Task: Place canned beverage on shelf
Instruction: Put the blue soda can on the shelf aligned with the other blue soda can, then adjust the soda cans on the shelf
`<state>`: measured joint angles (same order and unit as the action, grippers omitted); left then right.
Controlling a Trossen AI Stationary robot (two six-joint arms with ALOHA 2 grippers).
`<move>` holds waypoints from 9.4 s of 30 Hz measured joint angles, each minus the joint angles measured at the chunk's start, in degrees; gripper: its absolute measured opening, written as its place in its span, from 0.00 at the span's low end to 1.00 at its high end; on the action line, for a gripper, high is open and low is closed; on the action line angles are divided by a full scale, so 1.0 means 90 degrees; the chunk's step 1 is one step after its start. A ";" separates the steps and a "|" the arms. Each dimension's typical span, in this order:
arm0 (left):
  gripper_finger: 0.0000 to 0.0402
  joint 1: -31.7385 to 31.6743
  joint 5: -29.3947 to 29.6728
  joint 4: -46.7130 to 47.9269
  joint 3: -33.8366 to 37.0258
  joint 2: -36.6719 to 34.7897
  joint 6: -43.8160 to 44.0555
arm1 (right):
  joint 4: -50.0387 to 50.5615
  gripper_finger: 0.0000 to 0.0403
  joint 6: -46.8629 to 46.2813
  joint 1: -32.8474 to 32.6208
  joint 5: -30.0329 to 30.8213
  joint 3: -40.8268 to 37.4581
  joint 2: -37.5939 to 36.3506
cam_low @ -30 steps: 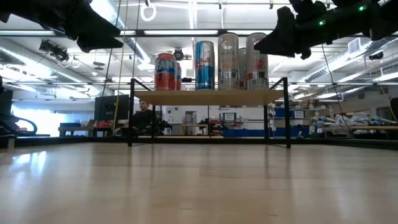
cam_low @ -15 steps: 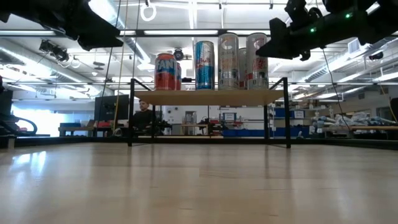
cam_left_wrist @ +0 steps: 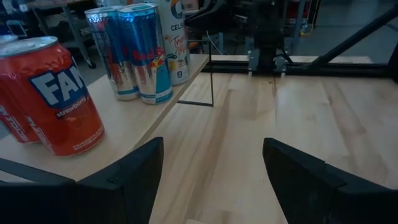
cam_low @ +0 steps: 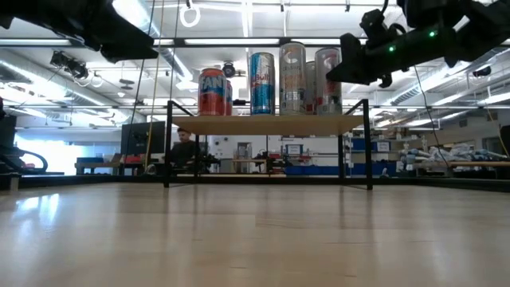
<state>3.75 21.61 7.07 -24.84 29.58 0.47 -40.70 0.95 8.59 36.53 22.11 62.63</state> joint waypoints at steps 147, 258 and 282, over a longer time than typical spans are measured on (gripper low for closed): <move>0.69 -0.1452 -0.0437 0.1967 -0.2101 0.0714 -0.0298 | 0.9634 0.14 -0.0433 0.0774 -0.3189 0.8954 0.3953; 0.69 -0.4163 -0.3306 0.3169 -0.8016 0.6601 -0.2487 | 1.0965 0.14 0.0093 0.1766 -0.2564 1.0783 0.3652; 0.69 -0.4148 -0.3582 0.2993 -0.8675 0.7990 -0.2119 | 1.1277 0.14 0.0127 0.1907 -0.2574 1.0775 0.3517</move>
<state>-33.58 -10.63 34.01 -102.91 101.49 -18.61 60.79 2.09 25.76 13.37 119.09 94.28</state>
